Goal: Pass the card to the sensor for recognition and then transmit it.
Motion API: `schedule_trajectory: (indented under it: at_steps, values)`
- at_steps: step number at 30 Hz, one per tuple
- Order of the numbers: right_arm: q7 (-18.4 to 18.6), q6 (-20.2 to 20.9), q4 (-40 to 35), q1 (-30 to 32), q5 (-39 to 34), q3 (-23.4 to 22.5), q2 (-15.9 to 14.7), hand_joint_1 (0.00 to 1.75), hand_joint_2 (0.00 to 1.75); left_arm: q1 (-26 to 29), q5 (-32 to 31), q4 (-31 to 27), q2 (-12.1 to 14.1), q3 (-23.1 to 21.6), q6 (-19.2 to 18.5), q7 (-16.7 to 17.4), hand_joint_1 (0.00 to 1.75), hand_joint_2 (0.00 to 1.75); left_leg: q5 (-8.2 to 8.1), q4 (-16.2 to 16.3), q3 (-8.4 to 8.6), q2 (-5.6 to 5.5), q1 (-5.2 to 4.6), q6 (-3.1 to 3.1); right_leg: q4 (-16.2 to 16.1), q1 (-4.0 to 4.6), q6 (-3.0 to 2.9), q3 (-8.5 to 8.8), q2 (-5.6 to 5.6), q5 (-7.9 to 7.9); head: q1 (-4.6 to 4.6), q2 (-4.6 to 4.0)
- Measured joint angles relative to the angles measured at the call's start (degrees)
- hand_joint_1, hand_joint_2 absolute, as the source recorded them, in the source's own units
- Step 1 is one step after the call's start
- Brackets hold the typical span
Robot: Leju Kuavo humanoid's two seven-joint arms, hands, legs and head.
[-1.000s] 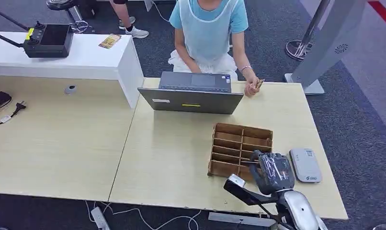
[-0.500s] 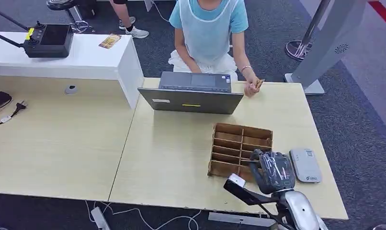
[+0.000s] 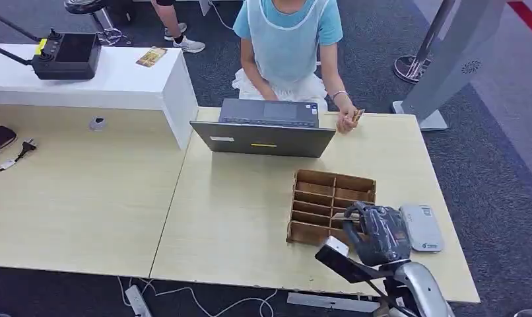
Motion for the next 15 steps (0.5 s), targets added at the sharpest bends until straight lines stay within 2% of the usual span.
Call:
schedule_trajectory:
  at_steps: [15]
  values:
    - [-5.1, -1.0, -2.6, 0.6, -6.2, -1.7, 0.0, 1.75, 1.75, 0.0, 0.2, 0.0, 0.0, 0.8, 0.4, -0.7, 0.0, 0.0, 0.0, 0.0, 0.0, 0.0, 0.0, 0.0, 0.0, 0.0, 0.0, 0.01, 0.0, 0.0, 0.0, 0.0]
